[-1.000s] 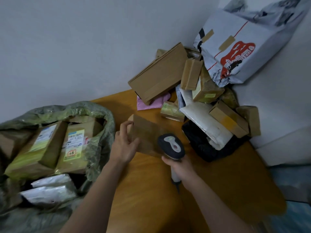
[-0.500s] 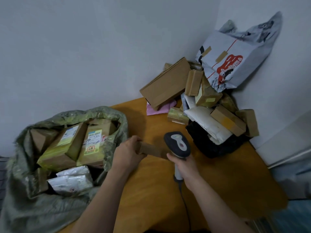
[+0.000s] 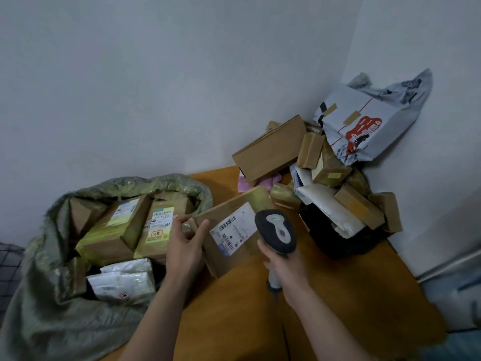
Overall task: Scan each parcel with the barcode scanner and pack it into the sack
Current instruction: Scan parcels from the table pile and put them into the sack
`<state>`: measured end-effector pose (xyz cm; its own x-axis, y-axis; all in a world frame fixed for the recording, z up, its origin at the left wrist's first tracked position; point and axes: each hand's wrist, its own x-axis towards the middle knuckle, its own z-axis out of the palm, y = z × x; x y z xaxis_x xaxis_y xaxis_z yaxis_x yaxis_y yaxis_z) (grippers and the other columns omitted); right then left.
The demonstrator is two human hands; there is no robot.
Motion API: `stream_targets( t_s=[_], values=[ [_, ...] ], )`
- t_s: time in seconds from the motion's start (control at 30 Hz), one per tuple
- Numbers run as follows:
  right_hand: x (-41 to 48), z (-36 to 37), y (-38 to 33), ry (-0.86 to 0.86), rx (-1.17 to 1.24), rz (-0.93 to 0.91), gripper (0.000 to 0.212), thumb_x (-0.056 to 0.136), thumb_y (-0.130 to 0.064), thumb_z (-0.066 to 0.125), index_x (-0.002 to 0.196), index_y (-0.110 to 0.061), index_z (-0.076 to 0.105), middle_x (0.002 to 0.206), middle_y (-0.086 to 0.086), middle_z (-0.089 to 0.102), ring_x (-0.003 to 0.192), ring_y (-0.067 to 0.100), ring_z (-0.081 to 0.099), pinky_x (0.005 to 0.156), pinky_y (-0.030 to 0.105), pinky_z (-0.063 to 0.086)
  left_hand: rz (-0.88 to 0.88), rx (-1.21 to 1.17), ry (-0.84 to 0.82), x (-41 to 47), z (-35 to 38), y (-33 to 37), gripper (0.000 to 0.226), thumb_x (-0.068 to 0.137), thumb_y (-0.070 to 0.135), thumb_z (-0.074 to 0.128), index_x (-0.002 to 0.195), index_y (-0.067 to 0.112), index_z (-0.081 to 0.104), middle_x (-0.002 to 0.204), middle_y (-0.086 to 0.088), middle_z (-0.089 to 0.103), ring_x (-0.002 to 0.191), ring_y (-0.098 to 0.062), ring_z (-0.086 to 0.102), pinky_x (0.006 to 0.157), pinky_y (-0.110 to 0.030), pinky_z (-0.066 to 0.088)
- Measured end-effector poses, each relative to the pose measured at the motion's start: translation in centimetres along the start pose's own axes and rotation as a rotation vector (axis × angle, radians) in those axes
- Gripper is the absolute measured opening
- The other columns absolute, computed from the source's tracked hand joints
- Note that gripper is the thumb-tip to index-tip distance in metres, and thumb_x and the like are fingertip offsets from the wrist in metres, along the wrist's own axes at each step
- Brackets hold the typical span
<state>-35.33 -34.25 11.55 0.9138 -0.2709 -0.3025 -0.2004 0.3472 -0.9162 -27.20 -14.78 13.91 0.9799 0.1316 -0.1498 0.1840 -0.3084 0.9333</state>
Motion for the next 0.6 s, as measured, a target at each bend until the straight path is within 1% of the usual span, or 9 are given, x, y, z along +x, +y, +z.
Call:
stream_targets(
  t_s=[0.1, 0.17, 0.23, 0.33, 0.4, 0.43, 0.5, 0.57, 0.6],
  values=[
    [-0.2, 1.5, -0.2, -0.011, -0.005, -0.019, 0.041, 0.085, -0.026, 0.083, 0.106, -0.049, 0.057, 0.111, -0.026, 0.061, 0.113, 0.007, 0.058, 0.11, 0.045, 0.049, -0.005, -0.101, -0.012, 0.1, -1.5, 0.3, 0.031, 0.098, 0.044, 0.067, 0.126, 0.039, 0.054, 0.098, -0.006, 0.076, 0.074, -0.01, 0.075, 0.062, -0.035, 0.059],
    [-0.2, 2.4, -0.2, -0.026, 0.01, -0.023, 0.042, 0.086, -0.023, 0.082, 0.106, -0.049, 0.057, 0.111, -0.025, 0.061, 0.109, 0.006, 0.059, 0.099, 0.038, 0.055, -0.009, -0.145, -0.031, 0.3, -2.3, 0.3, 0.029, 0.1, 0.041, 0.065, 0.125, 0.033, 0.055, 0.098, -0.006, 0.076, 0.074, -0.009, 0.074, 0.056, -0.026, 0.054],
    [-0.4, 3.6, -0.3, -0.041, 0.022, -0.033, 0.042, 0.087, -0.019, 0.081, 0.107, -0.047, 0.057, 0.111, -0.023, 0.061, 0.103, 0.002, 0.06, 0.092, 0.034, 0.056, -0.011, -0.17, -0.048, 0.3, -3.0, 0.4, 0.026, 0.101, 0.039, 0.064, 0.122, 0.03, 0.055, 0.099, -0.005, 0.076, 0.075, -0.006, 0.073, 0.054, -0.02, 0.051],
    [-0.4, 5.2, -0.4, -0.032, -0.003, -0.033, 0.041, 0.086, -0.019, 0.082, 0.108, -0.044, 0.057, 0.112, -0.021, 0.063, 0.103, 0.002, 0.06, 0.095, 0.037, 0.057, 0.008, -0.199, -0.056, 0.6, -4.0, 0.3, 0.021, 0.101, 0.04, 0.063, 0.117, 0.032, 0.053, 0.101, -0.003, 0.076, 0.081, -0.005, 0.074, 0.061, -0.024, 0.055],
    [-0.7, 6.3, -0.5, 0.002, -0.044, -0.028, 0.046, 0.08, -0.031, 0.088, 0.112, -0.043, 0.058, 0.117, -0.017, 0.064, 0.109, 0.007, 0.062, 0.1, 0.041, 0.056, 0.017, -0.196, -0.07, 1.0, -4.7, 0.0, 0.024, 0.098, 0.044, 0.065, 0.116, 0.034, 0.053, 0.104, -0.004, 0.076, 0.09, -0.012, 0.075, 0.069, -0.033, 0.059],
    [-0.7, 6.7, -0.3, 0.007, -0.074, -0.027, 0.051, 0.075, -0.038, 0.09, 0.115, -0.042, 0.058, 0.12, -0.015, 0.065, 0.113, 0.009, 0.062, 0.102, 0.043, 0.055, 0.015, -0.183, -0.084, 1.2, -5.0, 0.0, 0.027, 0.097, 0.045, 0.066, 0.117, 0.034, 0.053, 0.106, -0.003, 0.076, 0.093, -0.016, 0.075, 0.07, -0.033, 0.06],
    [-1.0, 7.5, -0.2, 0.022, -0.122, -0.034, 0.055, 0.074, -0.044, 0.09, 0.12, -0.038, 0.06, 0.123, -0.013, 0.066, 0.112, 0.006, 0.061, 0.101, 0.037, 0.052, 0.007, -0.155, -0.124, 1.6, -5.6, 0.0, 0.037, 0.093, 0.044, 0.072, 0.121, 0.029, 0.053, 0.11, -0.002, 0.074, 0.096, -0.016, 0.074, 0.072, -0.032, 0.061],
    [-1.1, 8.1, -0.2, 0.026, -0.121, -0.039, 0.039, 0.082, -0.032, 0.086, 0.111, -0.038, 0.062, 0.115, -0.018, 0.066, 0.104, -0.004, 0.057, 0.092, 0.025, 0.048, -0.012, -0.14, -0.202, 1.7, -6.2, 0.0, 0.045, 0.088, 0.035, 0.079, 0.122, 0.026, 0.052, 0.113, -0.001, 0.071, 0.099, -0.017, 0.073, 0.077, -0.036, 0.064],
    [-1.2, 8.4, -0.2, 0.03, -0.125, -0.044, 0.036, 0.083, -0.028, 0.085, 0.11, -0.038, 0.063, 0.113, -0.018, 0.067, 0.106, -0.002, 0.058, 0.092, 0.025, 0.048, -0.027, -0.135, -0.251, 1.8, -6.4, 0.0, 0.048, 0.086, 0.029, 0.083, 0.122, 0.025, 0.051, 0.115, -0.003, 0.071, 0.1, -0.018, 0.073, 0.081, -0.039, 0.064]
  ],
)
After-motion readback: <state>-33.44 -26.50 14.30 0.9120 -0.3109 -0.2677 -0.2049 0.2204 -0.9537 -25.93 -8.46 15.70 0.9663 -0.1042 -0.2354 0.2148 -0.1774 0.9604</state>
